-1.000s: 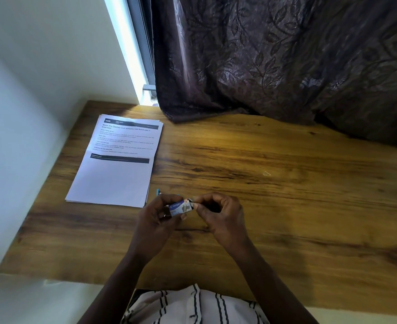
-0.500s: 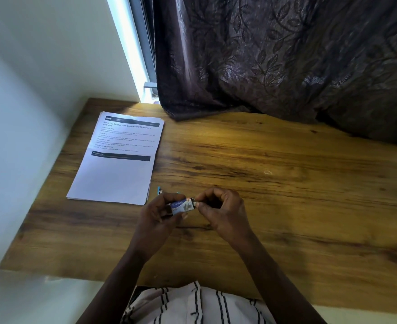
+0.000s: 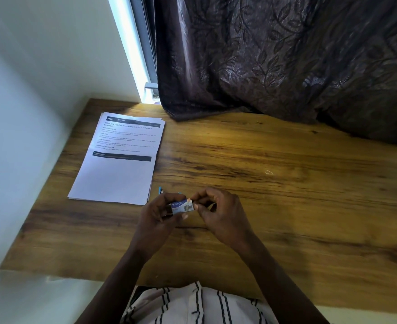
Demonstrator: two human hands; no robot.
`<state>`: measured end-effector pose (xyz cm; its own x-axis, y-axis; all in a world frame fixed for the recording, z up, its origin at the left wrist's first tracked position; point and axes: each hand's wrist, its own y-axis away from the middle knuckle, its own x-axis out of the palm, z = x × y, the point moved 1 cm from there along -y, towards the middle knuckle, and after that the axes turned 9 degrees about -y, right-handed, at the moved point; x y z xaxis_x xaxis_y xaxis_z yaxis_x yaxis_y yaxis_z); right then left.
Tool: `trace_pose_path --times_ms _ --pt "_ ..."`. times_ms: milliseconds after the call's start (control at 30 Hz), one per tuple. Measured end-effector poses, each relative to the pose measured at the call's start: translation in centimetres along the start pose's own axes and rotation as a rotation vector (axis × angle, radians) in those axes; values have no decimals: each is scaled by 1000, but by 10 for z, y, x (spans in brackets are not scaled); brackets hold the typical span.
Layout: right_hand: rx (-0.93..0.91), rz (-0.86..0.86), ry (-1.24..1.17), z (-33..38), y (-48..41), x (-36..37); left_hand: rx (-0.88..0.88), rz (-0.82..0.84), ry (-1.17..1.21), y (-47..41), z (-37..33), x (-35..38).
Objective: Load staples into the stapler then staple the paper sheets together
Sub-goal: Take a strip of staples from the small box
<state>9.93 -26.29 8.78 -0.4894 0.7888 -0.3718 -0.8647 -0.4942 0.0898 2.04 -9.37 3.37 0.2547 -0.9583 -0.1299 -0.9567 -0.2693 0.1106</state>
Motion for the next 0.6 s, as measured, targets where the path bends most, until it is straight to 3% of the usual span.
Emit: trace_pose_path --times_ms 133,233,300,367,433,600 --pt "-68 -136 16 -2 4 5 -32 -6 133 0 6 1" --pt "82 -262 -198 -10 1 4 -41 -25 219 -1 6 2" --pt "269 -226 -444 -13 -2 -1 -44 -30 240 -1 5 2" --pt "383 -83 -665 -16 -1 -6 -40 -18 247 -2 3 3" --pt "396 7 -766 -16 1 -6 -28 16 241 -2 1 4" --pt "328 -94 -795 -13 2 2 59 82 128 0 -8 9"
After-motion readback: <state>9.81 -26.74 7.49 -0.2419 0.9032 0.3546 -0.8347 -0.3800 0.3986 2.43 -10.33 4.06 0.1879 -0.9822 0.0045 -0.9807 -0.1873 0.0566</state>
